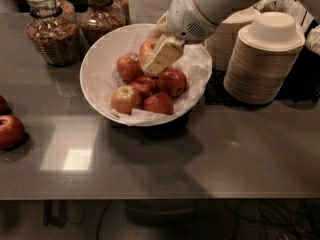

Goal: Pick apple from white bowl

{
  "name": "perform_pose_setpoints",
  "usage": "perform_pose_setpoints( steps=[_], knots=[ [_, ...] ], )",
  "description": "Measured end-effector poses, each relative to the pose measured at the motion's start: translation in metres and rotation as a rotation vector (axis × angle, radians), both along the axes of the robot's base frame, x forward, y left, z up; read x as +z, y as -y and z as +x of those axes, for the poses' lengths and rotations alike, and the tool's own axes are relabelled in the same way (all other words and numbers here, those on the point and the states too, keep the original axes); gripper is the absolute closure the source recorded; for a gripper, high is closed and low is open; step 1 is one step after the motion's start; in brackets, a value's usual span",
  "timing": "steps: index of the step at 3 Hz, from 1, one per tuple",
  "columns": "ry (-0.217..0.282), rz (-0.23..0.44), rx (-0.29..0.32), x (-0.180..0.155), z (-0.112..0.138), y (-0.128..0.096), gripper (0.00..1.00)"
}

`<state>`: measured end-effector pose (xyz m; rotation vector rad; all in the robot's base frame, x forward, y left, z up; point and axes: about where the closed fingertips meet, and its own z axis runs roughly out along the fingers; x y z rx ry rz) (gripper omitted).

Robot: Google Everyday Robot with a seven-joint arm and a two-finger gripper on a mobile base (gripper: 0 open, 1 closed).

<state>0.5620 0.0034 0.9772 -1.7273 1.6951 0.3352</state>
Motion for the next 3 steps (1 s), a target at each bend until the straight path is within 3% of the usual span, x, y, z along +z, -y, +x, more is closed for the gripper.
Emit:
perform_pose_setpoints(
  steps=[1,2,3],
  knots=[
    [0.132,0.015,-0.007,0.076,-0.002,0.023,1.00],
    [0.228,0.058,-0.008,0.138,-0.002,0.041,1.00],
    [0.261,0.073,-0.013,0.155,-0.003,0.043,1.00]
  ],
)
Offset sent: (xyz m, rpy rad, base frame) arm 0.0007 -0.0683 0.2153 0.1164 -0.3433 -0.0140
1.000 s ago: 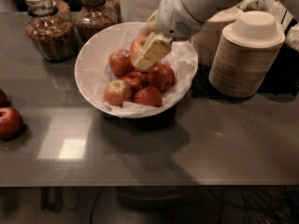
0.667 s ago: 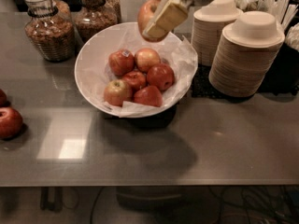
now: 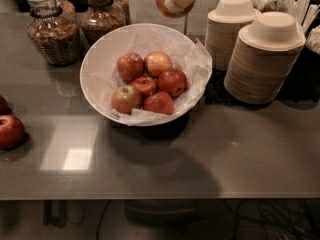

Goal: Pick apple from white bowl

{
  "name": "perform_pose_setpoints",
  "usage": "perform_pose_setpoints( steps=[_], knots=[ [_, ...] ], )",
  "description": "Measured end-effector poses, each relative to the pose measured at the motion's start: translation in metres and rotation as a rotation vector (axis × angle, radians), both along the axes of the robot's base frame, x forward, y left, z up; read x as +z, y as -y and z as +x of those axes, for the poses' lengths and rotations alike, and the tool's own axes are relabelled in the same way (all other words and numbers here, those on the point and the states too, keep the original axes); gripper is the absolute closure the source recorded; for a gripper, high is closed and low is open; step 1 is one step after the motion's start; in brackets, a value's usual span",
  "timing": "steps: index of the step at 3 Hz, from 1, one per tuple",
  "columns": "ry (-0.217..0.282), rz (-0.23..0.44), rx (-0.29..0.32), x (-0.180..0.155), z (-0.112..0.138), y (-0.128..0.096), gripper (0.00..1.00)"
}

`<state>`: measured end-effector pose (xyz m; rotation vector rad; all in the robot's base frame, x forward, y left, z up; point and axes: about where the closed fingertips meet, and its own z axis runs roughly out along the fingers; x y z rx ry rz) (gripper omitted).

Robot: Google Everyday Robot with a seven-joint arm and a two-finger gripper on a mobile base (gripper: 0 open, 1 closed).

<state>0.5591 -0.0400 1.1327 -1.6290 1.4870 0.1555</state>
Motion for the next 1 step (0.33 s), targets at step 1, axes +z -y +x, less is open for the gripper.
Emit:
perform_pose_setpoints(
  steps=[1],
  knots=[
    [0.000,0.000,0.000,0.0000,0.0000,0.0000,1.00]
  ],
)
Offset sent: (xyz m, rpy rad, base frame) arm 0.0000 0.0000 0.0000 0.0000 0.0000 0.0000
